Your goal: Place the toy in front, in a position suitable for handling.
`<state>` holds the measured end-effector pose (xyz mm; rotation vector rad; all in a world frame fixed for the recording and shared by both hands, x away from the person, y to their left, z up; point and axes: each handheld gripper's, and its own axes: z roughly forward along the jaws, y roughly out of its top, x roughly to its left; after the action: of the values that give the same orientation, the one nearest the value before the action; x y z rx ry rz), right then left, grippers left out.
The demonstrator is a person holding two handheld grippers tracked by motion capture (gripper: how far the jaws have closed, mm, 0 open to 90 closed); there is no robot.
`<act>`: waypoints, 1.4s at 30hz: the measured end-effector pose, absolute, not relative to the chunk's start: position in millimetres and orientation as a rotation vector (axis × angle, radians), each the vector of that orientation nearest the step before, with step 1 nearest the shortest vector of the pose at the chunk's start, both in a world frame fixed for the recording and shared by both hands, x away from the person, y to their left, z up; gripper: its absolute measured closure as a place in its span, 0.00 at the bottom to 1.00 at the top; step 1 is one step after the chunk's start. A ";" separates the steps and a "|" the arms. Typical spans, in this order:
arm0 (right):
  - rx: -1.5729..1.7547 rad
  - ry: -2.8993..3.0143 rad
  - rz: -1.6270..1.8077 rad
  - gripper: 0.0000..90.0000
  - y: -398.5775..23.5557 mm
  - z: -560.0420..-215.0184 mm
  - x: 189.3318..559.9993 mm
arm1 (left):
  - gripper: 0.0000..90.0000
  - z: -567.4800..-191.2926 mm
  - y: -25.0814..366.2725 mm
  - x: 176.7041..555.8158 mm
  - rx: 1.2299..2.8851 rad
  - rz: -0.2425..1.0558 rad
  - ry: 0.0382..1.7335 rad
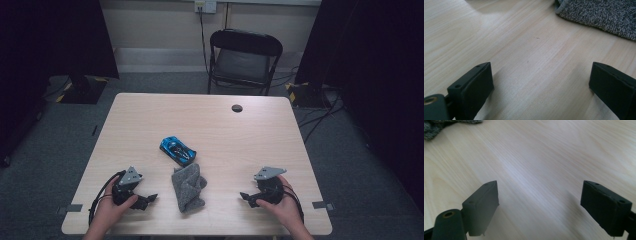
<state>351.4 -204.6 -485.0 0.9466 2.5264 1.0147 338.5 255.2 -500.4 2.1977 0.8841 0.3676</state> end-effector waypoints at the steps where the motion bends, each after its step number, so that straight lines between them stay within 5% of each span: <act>1: 0.944 2.539 1.008 0.16 -200.8 -483.6 351.9 | 0.05 -500.5 255.2 338.5 2.197 0.367 0.884; 42: 0.798 2.679 1.129 0.18 -65.4 -432.4 390.5 | 0.05 -500.5 255.2 338.7 2.199 0.361 0.881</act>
<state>390.5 -65.4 -432.4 0.7984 2.6795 1.1294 338.7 255.2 -500.5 2.1987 0.8808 0.3614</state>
